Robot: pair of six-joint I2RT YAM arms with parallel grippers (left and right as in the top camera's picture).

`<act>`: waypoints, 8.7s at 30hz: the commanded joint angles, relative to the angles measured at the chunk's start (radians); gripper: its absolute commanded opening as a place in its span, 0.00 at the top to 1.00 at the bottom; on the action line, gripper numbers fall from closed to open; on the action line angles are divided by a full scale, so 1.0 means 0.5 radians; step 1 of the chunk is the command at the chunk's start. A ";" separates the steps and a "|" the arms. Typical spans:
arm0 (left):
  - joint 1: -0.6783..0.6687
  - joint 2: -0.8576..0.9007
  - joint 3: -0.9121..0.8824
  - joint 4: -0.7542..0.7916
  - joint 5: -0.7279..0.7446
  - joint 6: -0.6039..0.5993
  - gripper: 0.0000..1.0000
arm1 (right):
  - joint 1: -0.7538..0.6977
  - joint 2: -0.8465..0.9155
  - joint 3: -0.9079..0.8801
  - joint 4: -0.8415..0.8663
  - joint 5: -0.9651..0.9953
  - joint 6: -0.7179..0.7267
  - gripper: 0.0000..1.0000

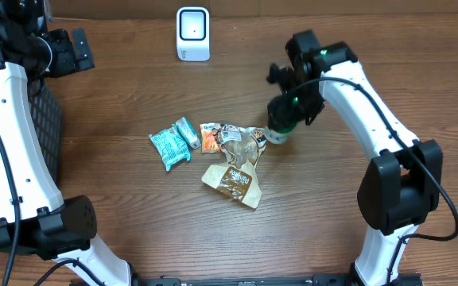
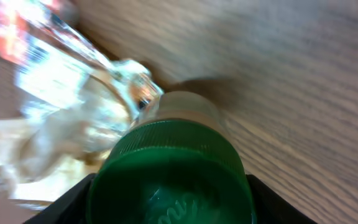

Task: Scan the item barcode
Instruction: 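Lift the jar and hold it toward the white scanner, then carry the jar to the right and set it down, release, then move the right gripper to the mushroom bag and grasp it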

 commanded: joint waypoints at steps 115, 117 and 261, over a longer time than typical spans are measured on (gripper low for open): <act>-0.002 -0.026 0.017 0.002 0.023 0.036 0.01 | 0.479 0.726 0.983 2.405 0.842 -0.860 0.80; -0.002 -0.026 0.017 0.002 0.023 0.036 0.00 | 0.466 0.591 0.983 2.231 0.842 -0.655 0.80; -0.002 -0.026 0.017 0.002 0.023 0.036 0.00 | 0.501 -0.058 -1.139 1.216 -0.188 1.754 0.92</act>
